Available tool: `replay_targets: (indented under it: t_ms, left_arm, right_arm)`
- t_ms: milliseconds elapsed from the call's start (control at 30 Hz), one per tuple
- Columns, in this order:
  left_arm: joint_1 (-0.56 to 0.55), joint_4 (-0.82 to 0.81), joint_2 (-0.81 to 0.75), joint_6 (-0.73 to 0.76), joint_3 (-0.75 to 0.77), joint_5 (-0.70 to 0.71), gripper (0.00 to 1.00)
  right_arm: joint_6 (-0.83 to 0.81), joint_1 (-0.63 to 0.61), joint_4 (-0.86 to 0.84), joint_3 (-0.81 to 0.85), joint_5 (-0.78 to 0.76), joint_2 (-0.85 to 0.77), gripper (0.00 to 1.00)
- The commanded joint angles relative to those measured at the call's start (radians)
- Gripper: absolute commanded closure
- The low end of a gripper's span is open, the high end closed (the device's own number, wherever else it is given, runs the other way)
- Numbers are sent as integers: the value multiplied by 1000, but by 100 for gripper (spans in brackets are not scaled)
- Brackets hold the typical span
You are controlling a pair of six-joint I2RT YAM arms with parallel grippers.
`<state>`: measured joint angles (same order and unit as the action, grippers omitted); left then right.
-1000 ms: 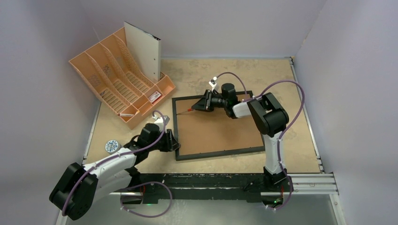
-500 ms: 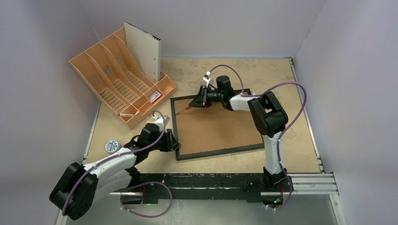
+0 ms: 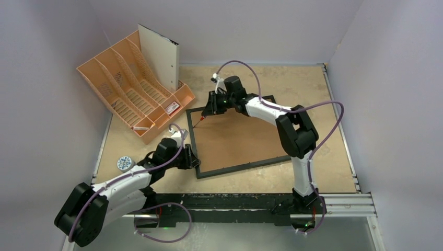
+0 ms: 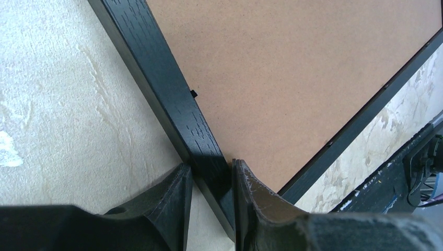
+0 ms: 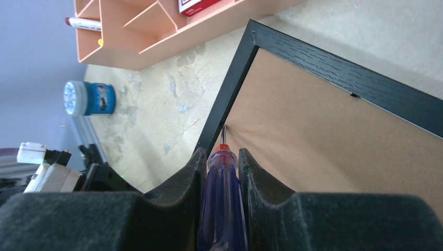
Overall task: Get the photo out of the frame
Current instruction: Release the photo frame item from the photo frame.
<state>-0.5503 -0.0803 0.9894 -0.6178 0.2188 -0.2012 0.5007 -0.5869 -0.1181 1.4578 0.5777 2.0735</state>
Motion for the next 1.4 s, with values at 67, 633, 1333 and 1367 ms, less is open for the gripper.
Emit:
replay_targets:
  t_ms: [67,633,1333,1367]
  left_arm:
    - [-2,48,7,49,-35,41,100]
    - [-2,65,-28,32,-41,76,100]
    - [-2,193,-252,-40,43,137,56]
    - [-1,211,-262,-40,61,143,55]
  right_arm:
    - [-157,-112,246,156,-98,52,100]
    - [-259,-286,497,451,-346,126,100]
    - [-51,-83,188,126,-120,-40,100]
    - [-33,-62,157,98,-98,-44,100]
